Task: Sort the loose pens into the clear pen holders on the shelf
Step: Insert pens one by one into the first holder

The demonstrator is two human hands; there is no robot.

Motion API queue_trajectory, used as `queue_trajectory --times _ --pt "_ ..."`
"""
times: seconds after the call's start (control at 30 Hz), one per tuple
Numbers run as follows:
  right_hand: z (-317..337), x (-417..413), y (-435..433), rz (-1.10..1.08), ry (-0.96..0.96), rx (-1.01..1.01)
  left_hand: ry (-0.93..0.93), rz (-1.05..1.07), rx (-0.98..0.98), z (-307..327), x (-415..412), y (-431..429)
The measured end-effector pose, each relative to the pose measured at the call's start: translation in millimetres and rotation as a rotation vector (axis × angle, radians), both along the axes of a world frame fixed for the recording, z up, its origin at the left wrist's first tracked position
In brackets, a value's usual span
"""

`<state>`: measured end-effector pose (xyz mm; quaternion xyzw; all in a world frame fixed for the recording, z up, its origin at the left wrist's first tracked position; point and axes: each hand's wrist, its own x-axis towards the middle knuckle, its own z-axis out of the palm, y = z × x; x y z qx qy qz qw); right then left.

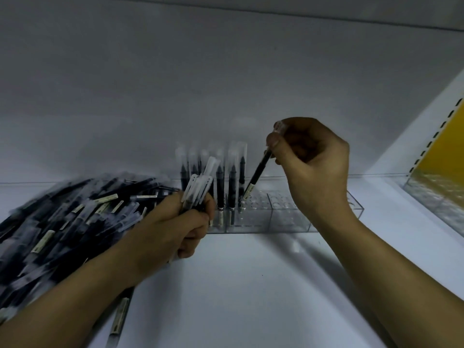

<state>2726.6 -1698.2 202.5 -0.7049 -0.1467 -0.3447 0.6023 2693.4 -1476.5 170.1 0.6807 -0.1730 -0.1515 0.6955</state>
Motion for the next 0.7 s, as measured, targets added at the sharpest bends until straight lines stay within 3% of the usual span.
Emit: queue_trajectory --times 0.17,0.37,0.7 --pt "-6.4 1.0 8.5 -0.049 -0.082 -0.182 -0.129 0.037 0.133 -5.4 5.5 1.0" --pt "-13.8 4.1 17.6 -0.137 -0.134 -0.372 -0.14 0.031 0.125 -6.9 6.8 2.0" --pt "-18.0 -1.4 19.4 -0.066 -0.003 -0.384 -0.144 0.029 0.109 -5.5 5.3 2.9"
